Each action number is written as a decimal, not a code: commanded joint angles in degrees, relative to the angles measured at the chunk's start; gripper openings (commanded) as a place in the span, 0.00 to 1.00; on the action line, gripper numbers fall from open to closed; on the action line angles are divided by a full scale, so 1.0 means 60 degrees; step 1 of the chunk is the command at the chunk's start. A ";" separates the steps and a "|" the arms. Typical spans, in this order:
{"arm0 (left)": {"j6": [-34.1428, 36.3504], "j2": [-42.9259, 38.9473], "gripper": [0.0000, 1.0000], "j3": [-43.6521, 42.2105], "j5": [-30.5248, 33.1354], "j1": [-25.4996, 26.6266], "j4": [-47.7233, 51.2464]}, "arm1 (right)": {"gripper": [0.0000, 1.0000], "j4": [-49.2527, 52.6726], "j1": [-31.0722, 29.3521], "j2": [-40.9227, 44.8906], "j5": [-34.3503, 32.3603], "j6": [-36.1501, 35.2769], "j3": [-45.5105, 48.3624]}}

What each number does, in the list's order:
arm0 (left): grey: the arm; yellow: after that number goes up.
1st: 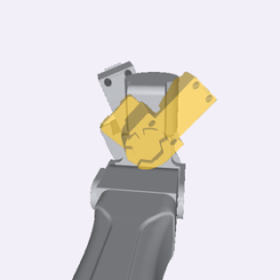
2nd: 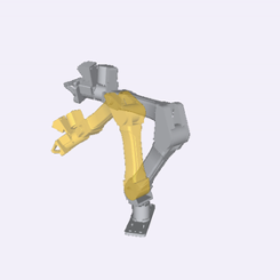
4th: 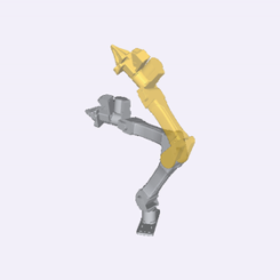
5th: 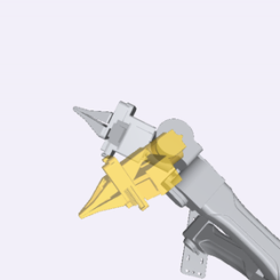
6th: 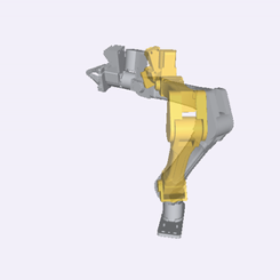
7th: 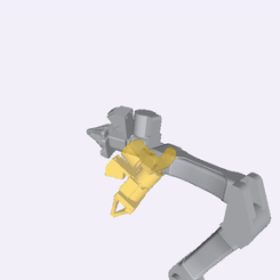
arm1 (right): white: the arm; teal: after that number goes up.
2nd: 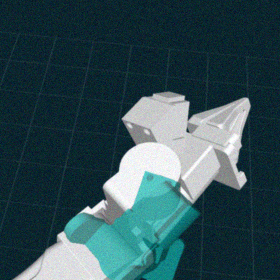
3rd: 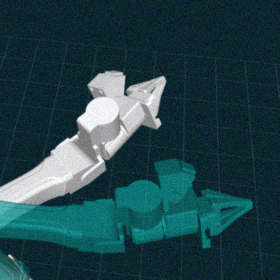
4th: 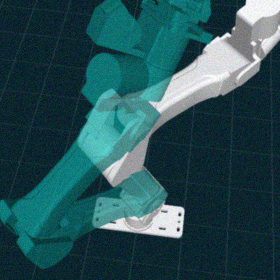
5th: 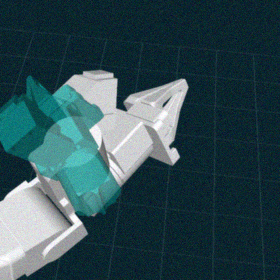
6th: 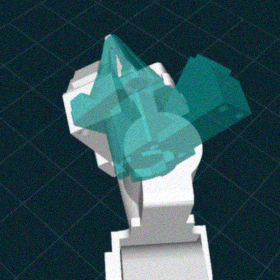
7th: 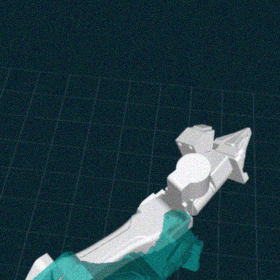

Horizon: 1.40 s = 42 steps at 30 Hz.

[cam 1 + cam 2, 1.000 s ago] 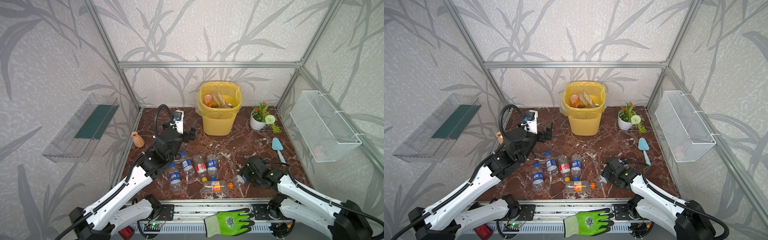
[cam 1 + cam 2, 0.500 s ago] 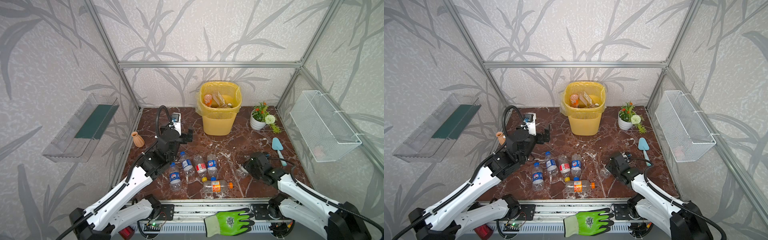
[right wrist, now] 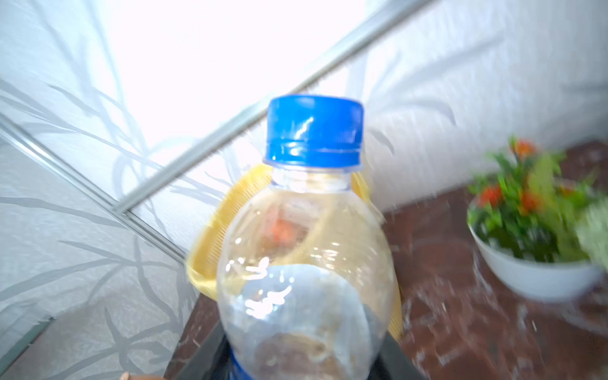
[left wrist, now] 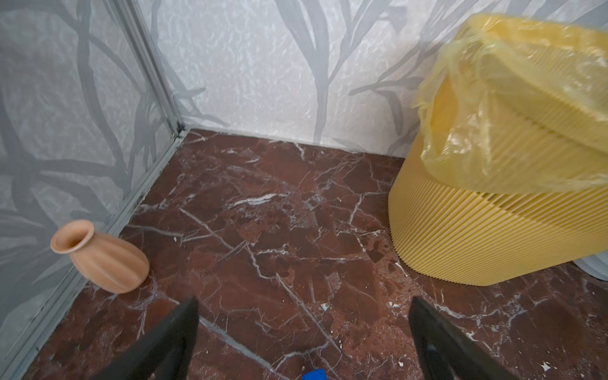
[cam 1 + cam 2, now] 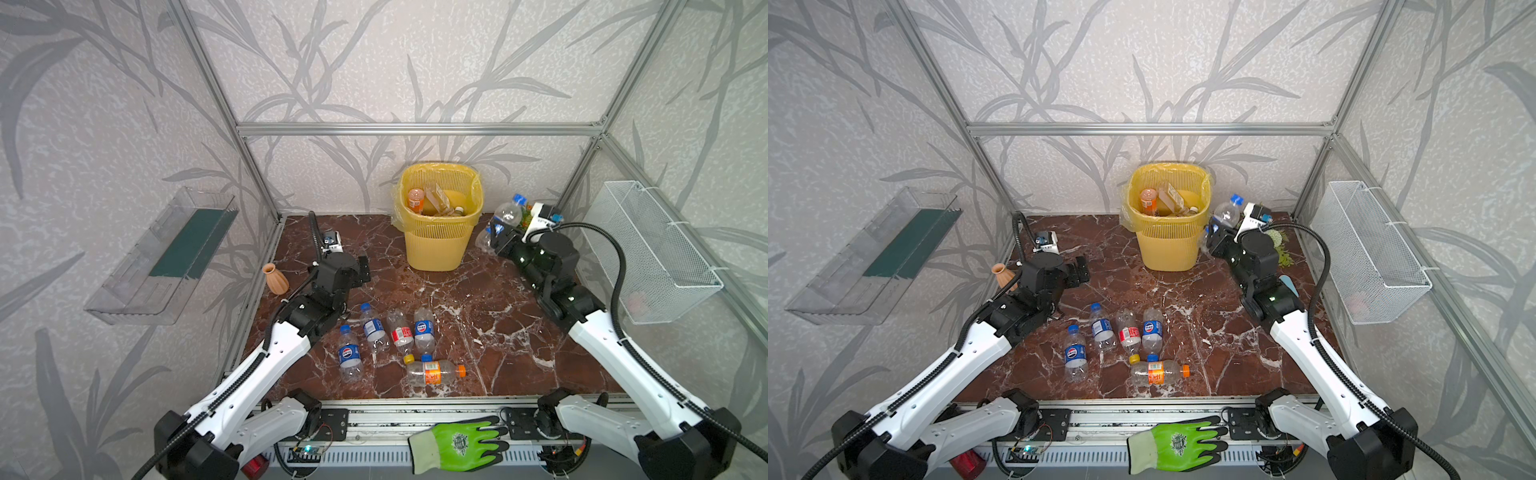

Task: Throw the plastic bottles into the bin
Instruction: 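Lift the blue-capped bottle with the right gripper and drop it into the bin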

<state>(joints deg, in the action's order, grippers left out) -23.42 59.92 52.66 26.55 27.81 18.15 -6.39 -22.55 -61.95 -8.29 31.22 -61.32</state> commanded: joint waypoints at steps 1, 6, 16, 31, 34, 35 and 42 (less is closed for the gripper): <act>-0.0966 0.0084 0.99 -0.0211 -0.0373 -0.0276 0.0659 | 0.53 -0.1605 -0.0083 0.0105 0.0297 -0.1756 -0.0909; -0.1319 0.0124 0.99 -0.0427 -0.0673 -0.0490 0.0852 | 0.53 -0.3285 -0.0359 -0.0154 0.0410 -0.2491 -0.1425; -0.1521 0.0076 0.99 -0.0268 -0.0791 -0.0530 0.1125 | 0.74 -0.0395 -0.0298 -0.5375 0.1446 -0.2013 -0.5421; -0.1577 -0.1466 0.99 -0.0626 -0.0514 -0.0534 0.1839 | 0.99 -0.0053 -0.0013 -0.3327 0.0347 -0.2651 -0.4319; -0.1382 -0.1607 0.99 -0.0786 -0.0844 -0.0533 0.1927 | 1.00 -0.0135 0.0168 -0.2858 0.0291 -0.2391 -0.3476; -0.1427 -0.1623 0.99 -0.0832 -0.0918 -0.0532 0.1986 | 1.00 -0.0162 0.0257 -0.2725 0.0354 -0.2240 -0.3120; -0.2259 -0.1358 0.99 -0.1282 -0.1817 -0.0531 0.2051 | 1.00 -0.0047 0.0677 -0.1604 0.0591 -0.1378 -0.0367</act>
<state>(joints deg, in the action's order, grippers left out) -33.47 51.09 45.84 18.50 24.73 29.23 -7.57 -19.14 -74.56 -5.02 19.99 -67.75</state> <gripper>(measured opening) 0.991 0.996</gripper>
